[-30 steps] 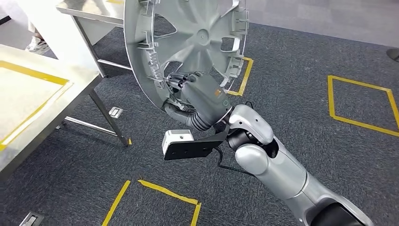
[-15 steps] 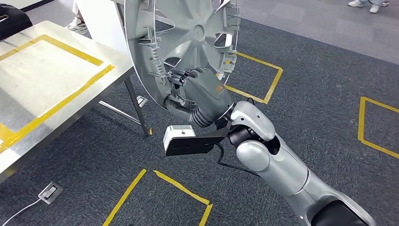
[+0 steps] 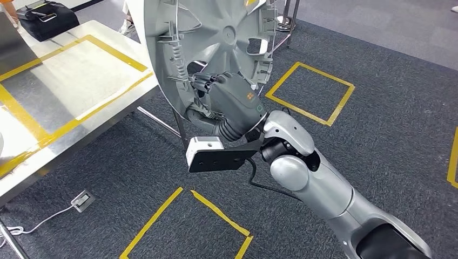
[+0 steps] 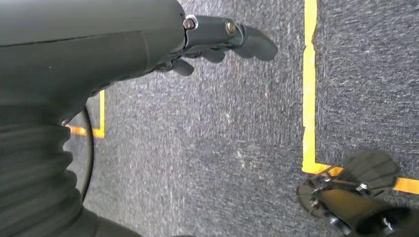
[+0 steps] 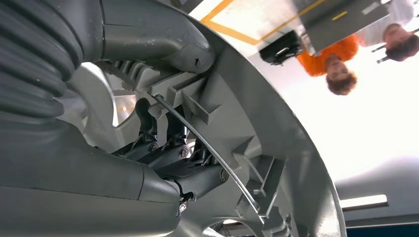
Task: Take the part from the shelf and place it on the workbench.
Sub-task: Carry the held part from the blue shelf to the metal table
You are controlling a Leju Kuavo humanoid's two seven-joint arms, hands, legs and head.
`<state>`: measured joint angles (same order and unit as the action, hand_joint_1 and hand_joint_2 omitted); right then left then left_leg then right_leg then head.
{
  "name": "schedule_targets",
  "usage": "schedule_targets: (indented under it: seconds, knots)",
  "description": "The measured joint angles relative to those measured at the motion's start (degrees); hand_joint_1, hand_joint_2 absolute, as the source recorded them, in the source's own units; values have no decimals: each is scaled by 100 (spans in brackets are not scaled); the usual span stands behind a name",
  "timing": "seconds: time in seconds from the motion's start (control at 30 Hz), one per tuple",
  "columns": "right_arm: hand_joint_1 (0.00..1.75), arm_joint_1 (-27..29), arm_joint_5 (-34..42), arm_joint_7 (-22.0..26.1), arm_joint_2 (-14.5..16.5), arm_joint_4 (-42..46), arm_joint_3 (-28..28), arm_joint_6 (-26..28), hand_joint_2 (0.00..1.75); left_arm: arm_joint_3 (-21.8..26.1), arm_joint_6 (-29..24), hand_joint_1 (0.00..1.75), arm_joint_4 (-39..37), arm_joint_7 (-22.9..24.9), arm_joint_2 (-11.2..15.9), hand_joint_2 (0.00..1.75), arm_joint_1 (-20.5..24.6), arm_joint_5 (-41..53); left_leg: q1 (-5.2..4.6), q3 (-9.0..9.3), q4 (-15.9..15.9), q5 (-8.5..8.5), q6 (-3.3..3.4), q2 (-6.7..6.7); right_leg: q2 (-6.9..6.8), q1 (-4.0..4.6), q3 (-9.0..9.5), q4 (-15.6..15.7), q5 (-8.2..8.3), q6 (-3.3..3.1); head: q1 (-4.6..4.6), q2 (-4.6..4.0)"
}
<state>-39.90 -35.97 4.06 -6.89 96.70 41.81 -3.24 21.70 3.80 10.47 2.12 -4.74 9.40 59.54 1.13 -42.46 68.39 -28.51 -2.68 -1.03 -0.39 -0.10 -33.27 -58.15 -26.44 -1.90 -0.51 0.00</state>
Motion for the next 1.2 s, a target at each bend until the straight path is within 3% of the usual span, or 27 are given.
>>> schedule_targets:
  seconds: [0.07,0.13,0.2,0.27,0.3,0.4,0.47,0.53,0.6,0.63,0.67,0.7,0.77,0.8,0.83,0.9,0.97,1.03,1.1,1.13,1.17,1.2]
  knots:
    - [175,1,-1,0,-1,-2,1,1,175,0,0,0,0,0,1,175,0,0,1,-39,92,-42,-3,14,-17,3,-1,-1,-1,-2,1,0]
    - [175,10,-2,2,-3,-14,5,11,175,2,0,0,0,1,1,175,-6,0,1,-184,450,-163,-17,40,-101,11,-7,-2,-3,-5,1,0]
    - [175,36,-3,9,-5,-42,23,31,175,9,-1,0,1,2,9,175,-20,0,-1,106,83,40,-28,180,-303,18,-12,-31,-22,14,1,0]
    - [175,50,-4,25,-7,-59,41,44,175,15,-1,0,4,1,15,175,-18,0,-30,592,-722,332,43,373,-477,48,-26,-83,-58,69,-1,0]
    - [175,46,-4,35,-7,-60,44,47,175,16,-1,0,6,-1,15,175,-13,0,-43,655,-851,344,94,411,-521,66,-32,-101,-70,95,-4,0]
    - [175,16,-2,66,-8,-73,50,55,175,19,0,0,5,0,13,175,-19,0,-45,626,-872,366,219,257,-619,71,-27,-123,-99,169,-9,0]
    - [175,-8,6,83,-10,-82,52,57,175,21,0,0,5,3,17,175,-17,0,-16,616,-884,394,280,150,-409,35,-120,-363,-279,240,-12,0]
    - [175,-16,11,93,-22,-88,54,61,175,22,0,0,7,4,23,175,-5,0,3,588,-886,418,319,42,-103,-2,-422,-1032,-638,300,-19,0]
    - [175,-14,11,94,-40,-102,62,62,175,23,0,0,5,4,22,175,-5,0,5,555,-884,439,329,-87,-9,-19,-737,-1675,-862,324,-21,0]
    - [175,-13,14,92,-45,-109,70,61,175,24,0,0,3,4,22,175,-10,0,8,542,-883,452,322,-160,2,-25,-773,-1734,-823,323,-21,0]
    - [175,-13,20,89,-48,-114,79,61,175,24,0,0,2,6,22,175,-15,0,12,534,-883,466,308,-236,17,-31,-691,-1559,-683,314,-21,0]
    - [175,-16,31,87,-50,-116,86,61,175,24,0,0,1,7,22,175,-17,0,18,529,-882,480,289,-312,69,-40,-507,-1192,-483,299,-21,0]
    - [175,-31,56,86,-50,-116,92,61,175,24,0,0,2,9,21,175,-12,0,28,504,-881,514,232,-447,336,-58,-133,-427,-211,271,-21,0]
    - [175,-41,67,85,-51,-116,93,62,175,24,0,0,2,10,21,175,-9,0,34,483,-885,536,193,-505,431,-55,-35,-208,-159,262,-18,0]
    - [175,-48,74,78,-52,-116,95,61,175,24,0,0,2,10,21,175,-11,0,41,461,-899,561,149,-558,479,-43,-11,-129,-161,251,-18,0]
    - [175,-54,96,62,-55,-116,97,61,175,25,0,0,-1,10,25,175,-28,1,58,423,-936,608,65,-633,349,-25,-7,-98,-118,193,-17,0]
    - [175,-58,113,44,-56,-116,101,64,175,26,0,0,-2,10,27,175,-37,3,42,327,-790,502,17,-402,204,-38,24,-42,-63,100,3,0]
    - [175,-61,115,25,-61,-116,103,71,175,26,0,0,-2,8,25,175,-26,5,20,62,-187,147,-7,-51,49,-33,31,-17,-40,44,27,0]
    - [175,-58,116,16,-67,-117,105,78,175,26,-1,0,-2,8,24,175,-21,7,23,-220,512,-156,-29,56,-102,-17,18,-20,-41,31,32,0]
    - [175,-53,119,18,-72,-119,106,84,175,26,-1,0,-2,9,26,175,-25,8,22,-244,635,-172,-34,66,-172,-13,14,-23,-42,30,32,0]
    - [175,-49,126,23,-78,-120,107,93,175,26,-1,0,-2,10,29,175,-29,10,21,-155,539,-92,-33,80,-240,-12,12,-28,-45,33,32,0]
    - [175,-45,138,31,-85,-120,107,107,175,26,0,0,-2,11,33,175,-31,15,19,44,226,59,-26,125,-305,-12,13,-38,-52,42,32,0]
